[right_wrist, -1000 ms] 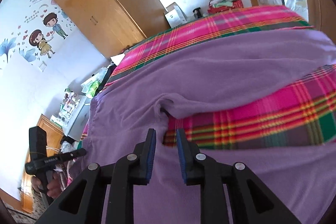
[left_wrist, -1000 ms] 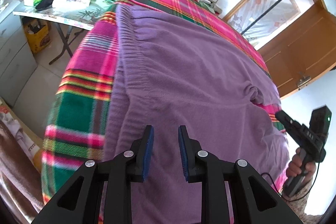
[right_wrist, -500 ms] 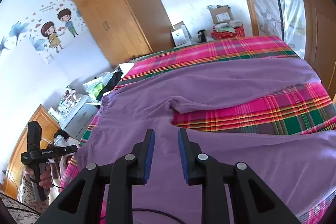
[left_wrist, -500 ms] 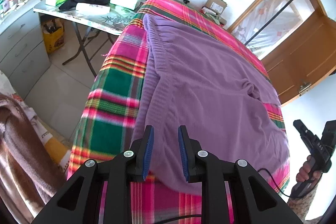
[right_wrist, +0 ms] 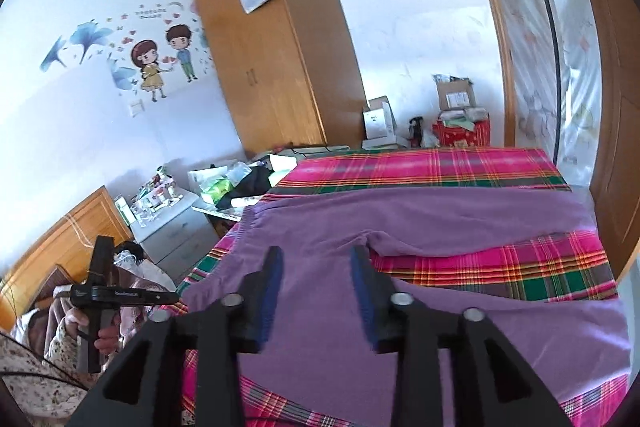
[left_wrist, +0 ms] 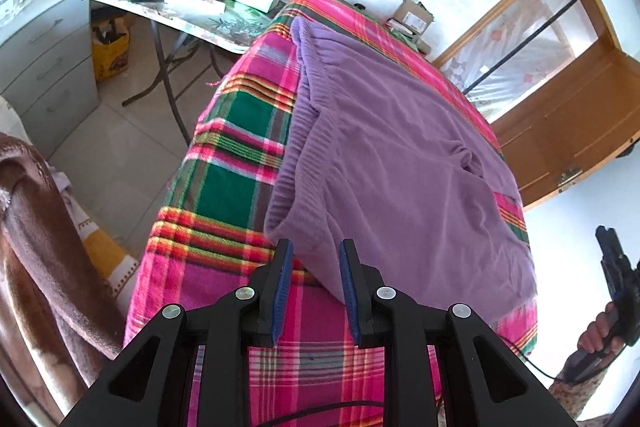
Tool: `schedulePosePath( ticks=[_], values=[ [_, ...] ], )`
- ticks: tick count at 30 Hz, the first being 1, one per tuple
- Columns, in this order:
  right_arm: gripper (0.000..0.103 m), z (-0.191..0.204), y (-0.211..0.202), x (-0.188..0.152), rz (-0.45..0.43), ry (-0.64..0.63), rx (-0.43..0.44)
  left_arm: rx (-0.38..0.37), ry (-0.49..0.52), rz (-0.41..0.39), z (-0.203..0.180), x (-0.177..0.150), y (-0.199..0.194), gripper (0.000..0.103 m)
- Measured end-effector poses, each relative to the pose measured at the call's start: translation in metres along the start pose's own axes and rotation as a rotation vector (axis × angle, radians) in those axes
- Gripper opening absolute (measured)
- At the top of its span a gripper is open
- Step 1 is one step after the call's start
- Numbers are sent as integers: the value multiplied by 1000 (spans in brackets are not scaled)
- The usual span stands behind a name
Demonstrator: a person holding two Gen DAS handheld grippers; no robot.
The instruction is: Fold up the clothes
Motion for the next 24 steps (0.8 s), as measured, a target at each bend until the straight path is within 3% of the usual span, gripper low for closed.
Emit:
schedulePosePath(
  ticks=[5,9,15,24],
  values=[
    [41,-2,56,-54,171,-5,-50,-8,-15,17,-3,-3,10,25],
    [41,11,101,-99,296,-38,-13,-12,-25,20,-5,-3,15,25],
    [41,44,143,-134,352,-195,-6,-17,-55,15,-4,-1,20,25],
    [42,95,161,-175,424,-318,120,-43,-99,13,-4,4,24,25]
  ],
)
Point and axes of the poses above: each gripper's, at about its wrist camera, not at the fingertips, and y roughly the way its jaws point, z to its left, x to its top, the point moved 8 cm from there along y, roughly the way its jaws point, and after that the axes turned 12 degrees about y, right-handed, at the moved point
